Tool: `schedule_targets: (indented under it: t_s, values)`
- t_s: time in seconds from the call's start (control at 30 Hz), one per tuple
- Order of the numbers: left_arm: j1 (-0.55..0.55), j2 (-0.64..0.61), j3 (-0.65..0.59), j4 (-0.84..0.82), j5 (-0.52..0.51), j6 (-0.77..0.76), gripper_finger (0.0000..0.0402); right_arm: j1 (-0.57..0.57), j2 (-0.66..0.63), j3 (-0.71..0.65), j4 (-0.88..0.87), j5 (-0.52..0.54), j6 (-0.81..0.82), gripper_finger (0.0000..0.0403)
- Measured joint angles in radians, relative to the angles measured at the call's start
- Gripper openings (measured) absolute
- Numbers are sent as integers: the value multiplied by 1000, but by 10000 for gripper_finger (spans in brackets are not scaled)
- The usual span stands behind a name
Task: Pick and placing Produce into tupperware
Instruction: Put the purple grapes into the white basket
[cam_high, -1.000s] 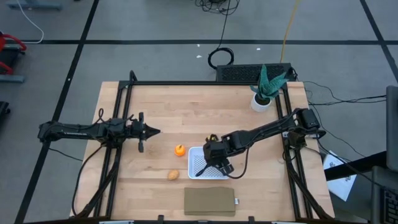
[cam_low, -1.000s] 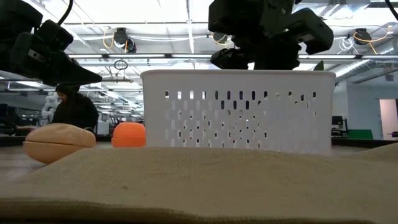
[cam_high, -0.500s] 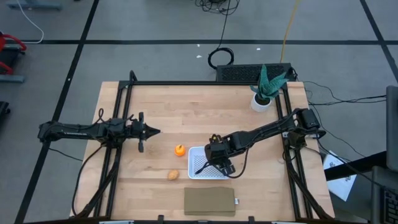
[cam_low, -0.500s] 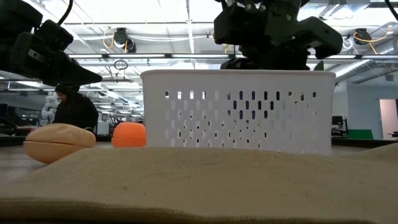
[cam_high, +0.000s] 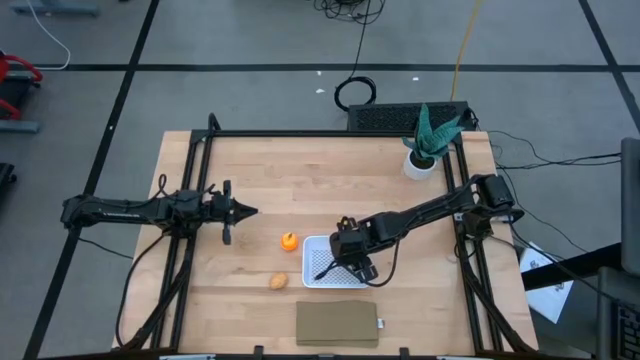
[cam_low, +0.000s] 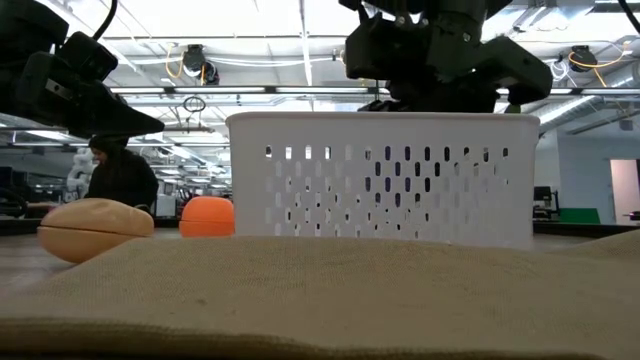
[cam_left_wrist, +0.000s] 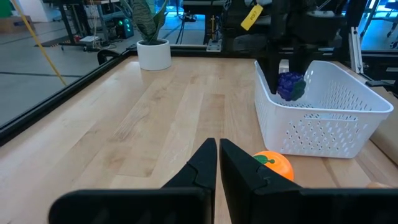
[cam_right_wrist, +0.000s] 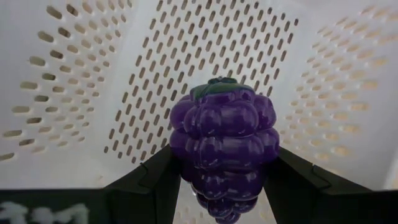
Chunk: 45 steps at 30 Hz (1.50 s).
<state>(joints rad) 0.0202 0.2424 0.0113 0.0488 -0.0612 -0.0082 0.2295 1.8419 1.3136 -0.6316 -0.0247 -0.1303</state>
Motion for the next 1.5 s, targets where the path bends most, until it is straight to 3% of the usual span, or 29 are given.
schedule_targets:
  t_s: [0.43,0.9,1.27,1.5]
  values:
    - [0,0,0,5,1,-1,24,-9,81,1,0,-14,-17,184]
    - [0,0,0,4,2,-3,24,-9,82,2,-1,-8,-21,186]
    - [0,0,0,3,2,-2,24,-6,82,2,-1,-6,-23,236]
    - [0,0,0,2,2,-1,24,-5,54,0,-1,-3,-22,244]
